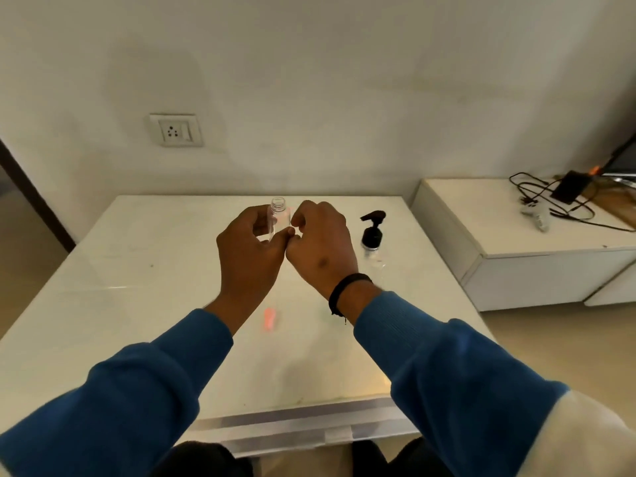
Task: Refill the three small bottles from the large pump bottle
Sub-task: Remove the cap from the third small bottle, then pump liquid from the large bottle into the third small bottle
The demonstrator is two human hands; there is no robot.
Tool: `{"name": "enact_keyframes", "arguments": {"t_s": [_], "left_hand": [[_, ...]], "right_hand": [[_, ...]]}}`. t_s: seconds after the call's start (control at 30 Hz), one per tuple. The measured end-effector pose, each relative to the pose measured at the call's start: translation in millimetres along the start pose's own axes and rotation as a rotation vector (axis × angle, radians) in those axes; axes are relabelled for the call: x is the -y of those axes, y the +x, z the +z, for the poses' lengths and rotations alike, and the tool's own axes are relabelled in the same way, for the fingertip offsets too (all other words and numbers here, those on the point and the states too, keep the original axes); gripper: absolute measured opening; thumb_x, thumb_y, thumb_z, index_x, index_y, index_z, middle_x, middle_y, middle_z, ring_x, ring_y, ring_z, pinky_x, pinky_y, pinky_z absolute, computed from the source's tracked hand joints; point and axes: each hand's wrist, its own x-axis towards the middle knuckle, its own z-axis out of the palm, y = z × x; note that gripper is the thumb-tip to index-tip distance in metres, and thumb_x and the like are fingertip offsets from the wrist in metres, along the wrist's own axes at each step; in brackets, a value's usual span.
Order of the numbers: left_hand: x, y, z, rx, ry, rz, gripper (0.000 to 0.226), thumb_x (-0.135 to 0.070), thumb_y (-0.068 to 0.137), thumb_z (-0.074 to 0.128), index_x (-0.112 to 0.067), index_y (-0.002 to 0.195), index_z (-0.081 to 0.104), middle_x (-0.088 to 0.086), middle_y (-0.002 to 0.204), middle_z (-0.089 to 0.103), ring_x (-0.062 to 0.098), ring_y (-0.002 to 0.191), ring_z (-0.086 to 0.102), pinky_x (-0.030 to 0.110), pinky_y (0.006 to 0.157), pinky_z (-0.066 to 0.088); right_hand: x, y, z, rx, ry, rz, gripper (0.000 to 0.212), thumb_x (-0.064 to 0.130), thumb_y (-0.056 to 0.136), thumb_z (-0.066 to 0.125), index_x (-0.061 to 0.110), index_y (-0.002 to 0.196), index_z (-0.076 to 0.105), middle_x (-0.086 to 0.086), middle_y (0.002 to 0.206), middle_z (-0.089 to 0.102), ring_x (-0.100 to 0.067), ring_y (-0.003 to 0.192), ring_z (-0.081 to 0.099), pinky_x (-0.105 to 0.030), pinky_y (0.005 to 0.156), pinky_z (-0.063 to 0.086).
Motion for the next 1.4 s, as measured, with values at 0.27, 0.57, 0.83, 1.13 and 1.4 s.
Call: {"name": "enact_keyframes", "arguments": {"t_s": [0.27,0.57,0.83,1.13,1.4], "left_hand": [[-46,-10,38,-0.015,-0.071,0.067,0.038,-0.019,0.086,0.081,-0.01,0.121,0.07,-0.001,0.109,0.073,0.01,0.093,0.066,-0.003,0.071,0.043],[-27,-35,81,-0.052,-0.167,-0.145,0.049,-0.019,0.087,0.079,-0.014,0.134,0.064,-0.003,0.116,0.069,0.01,0.102,0.064,-0.003,0.069,0.043],[0,-43,99,0.042,-0.102,-0.086,0.054,-0.017,0.089,0.077,-0.022,0.139,0.058,-0.004,0.12,0.061,-0.002,0.097,0.057,-0.004,0.076,0.042],[5,-29,100,0.028,-0.093,0.051,0.049,-0.023,0.087,0.08,-0.017,0.132,0.064,-0.002,0.12,0.071,0.009,0.107,0.066,0.012,0.086,0.055],[13,-29,85,-0.001,-0.083,0.019,0.046,-0.022,0.083,0.083,-0.016,0.125,0.066,-0.005,0.122,0.07,0.01,0.11,0.067,0.025,0.09,0.059]], "right_hand": [[-18,-6,-58,-0.287,0.044,-0.134,0.013,-0.001,0.085,0.066,0.008,0.095,0.068,-0.005,0.093,0.063,-0.018,0.081,0.059,-0.025,0.069,0.049],[-63,-10,-47,-0.684,0.193,-0.012,0.01,0.002,0.088,0.07,0.011,0.094,0.072,0.007,0.098,0.063,-0.021,0.097,0.06,-0.005,0.075,0.041],[-90,-7,-13,-0.728,0.416,0.089,0.01,0.007,0.093,0.067,0.012,0.099,0.074,0.003,0.096,0.072,-0.012,0.09,0.07,-0.026,0.084,0.059],[-102,2,-6,-0.749,0.342,-0.11,0.012,0.005,0.092,0.07,0.004,0.104,0.072,-0.005,0.105,0.071,-0.014,0.09,0.071,-0.018,0.08,0.059],[-108,2,-12,-0.739,0.236,-0.245,0.005,0.005,0.092,0.074,0.001,0.095,0.075,-0.003,0.102,0.071,-0.005,0.084,0.067,-0.013,0.076,0.056]]}}
